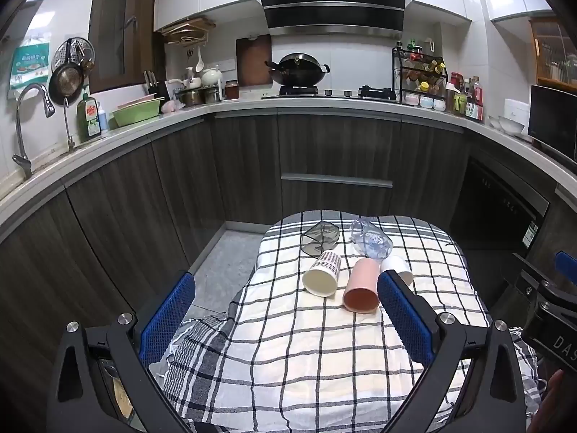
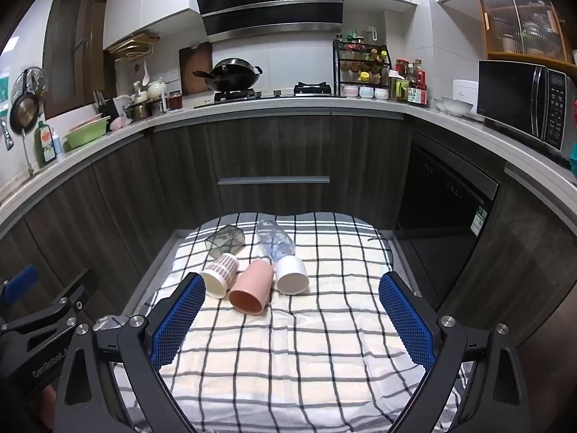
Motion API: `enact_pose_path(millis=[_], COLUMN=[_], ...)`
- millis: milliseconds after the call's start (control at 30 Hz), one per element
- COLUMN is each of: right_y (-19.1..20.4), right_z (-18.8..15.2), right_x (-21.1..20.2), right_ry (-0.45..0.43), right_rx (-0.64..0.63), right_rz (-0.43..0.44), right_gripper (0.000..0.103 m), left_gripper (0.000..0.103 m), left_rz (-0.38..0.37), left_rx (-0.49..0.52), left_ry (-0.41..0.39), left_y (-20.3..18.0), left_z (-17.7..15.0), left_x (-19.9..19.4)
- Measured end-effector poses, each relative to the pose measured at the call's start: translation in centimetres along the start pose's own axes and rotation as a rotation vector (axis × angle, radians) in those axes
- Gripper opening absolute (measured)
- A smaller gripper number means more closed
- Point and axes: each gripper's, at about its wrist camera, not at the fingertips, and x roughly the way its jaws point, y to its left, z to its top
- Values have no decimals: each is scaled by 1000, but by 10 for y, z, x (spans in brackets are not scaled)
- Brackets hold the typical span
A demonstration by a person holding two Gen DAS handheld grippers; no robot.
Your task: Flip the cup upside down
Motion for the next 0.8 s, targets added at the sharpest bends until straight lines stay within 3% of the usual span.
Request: enact_pose_path(millis=[800], right_y=[0], right_z=[0], right_x=[-1], right_ry=[-9], right_rx=[2], right_rz=[1], right_gripper=[97], left_gripper=[103], left_rz=[1], left_rx=[6], left_ry=[-17], left_y=[-4], left_z=[-2], left_x=[0])
